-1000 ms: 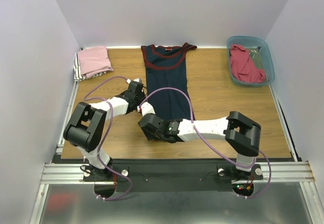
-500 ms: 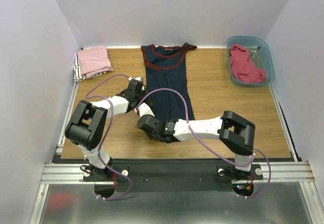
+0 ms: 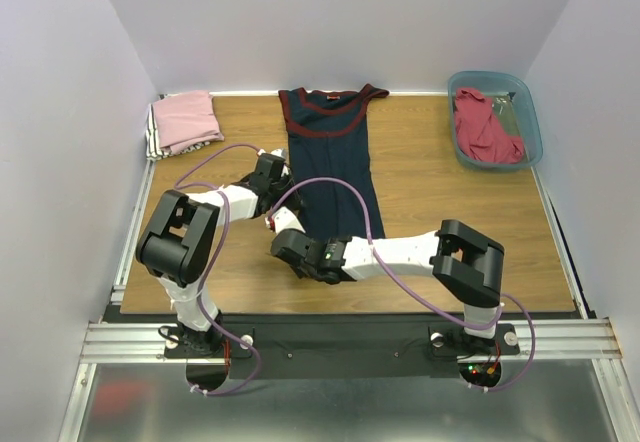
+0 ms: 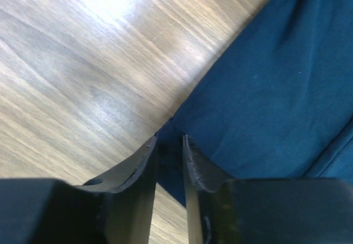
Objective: Fold and stack the tank tops
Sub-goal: Fold the tank top
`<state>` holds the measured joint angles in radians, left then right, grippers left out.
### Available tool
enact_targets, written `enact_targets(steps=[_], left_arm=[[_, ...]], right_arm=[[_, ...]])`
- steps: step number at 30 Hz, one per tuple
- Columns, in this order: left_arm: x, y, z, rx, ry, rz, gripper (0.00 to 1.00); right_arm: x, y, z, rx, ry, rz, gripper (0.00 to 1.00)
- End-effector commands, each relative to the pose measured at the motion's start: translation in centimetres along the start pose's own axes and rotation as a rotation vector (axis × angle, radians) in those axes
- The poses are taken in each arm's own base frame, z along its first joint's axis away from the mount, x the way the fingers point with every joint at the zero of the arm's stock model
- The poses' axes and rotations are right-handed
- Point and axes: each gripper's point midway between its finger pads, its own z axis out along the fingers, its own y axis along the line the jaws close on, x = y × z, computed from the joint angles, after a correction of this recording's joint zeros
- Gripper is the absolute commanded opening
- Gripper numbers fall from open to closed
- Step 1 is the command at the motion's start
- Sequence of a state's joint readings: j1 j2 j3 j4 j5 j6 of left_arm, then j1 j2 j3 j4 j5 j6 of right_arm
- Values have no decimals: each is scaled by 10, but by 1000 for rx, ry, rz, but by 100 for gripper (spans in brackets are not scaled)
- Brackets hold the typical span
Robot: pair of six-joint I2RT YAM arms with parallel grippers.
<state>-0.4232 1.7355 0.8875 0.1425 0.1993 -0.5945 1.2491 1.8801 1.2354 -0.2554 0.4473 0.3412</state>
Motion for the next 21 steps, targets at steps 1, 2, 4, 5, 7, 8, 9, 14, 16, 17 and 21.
enact_targets(steps=[1, 2, 4, 5, 7, 8, 9, 14, 16, 17, 21], left_arm=[[17, 20, 9, -70, 64, -2, 16], [16, 19, 10, -68, 64, -1, 12], [16, 19, 11, -69, 68, 0, 2], [16, 19, 11, -68, 70, 1, 0], [15, 20, 12, -75, 71, 3, 0], [14, 19, 12, -76, 68, 5, 0], [14, 20, 11, -79, 69, 6, 0], [8, 19, 9, -92, 58, 11, 0], [5, 18, 9, -95, 56, 15, 0], [4, 18, 9, -97, 56, 18, 0], [2, 19, 10, -105, 60, 22, 0]], right_arm=[[1, 8, -9, -26, 2, 10, 24], [1, 7, -9, -26, 3, 13, 22], [2, 7, -12, -25, 3, 15, 15], [2, 6, -13, -25, 3, 19, 13], [0, 5, -16, -25, -2, 22, 8], [3, 5, -16, -24, 3, 24, 4], [3, 3, -18, -22, 1, 27, 3], [-7, -2, -38, -26, -38, 59, 0], [-10, -4, -46, -25, -51, 66, 0], [-14, -7, -53, -25, -63, 76, 0], [-15, -11, -65, -17, -65, 78, 0]])
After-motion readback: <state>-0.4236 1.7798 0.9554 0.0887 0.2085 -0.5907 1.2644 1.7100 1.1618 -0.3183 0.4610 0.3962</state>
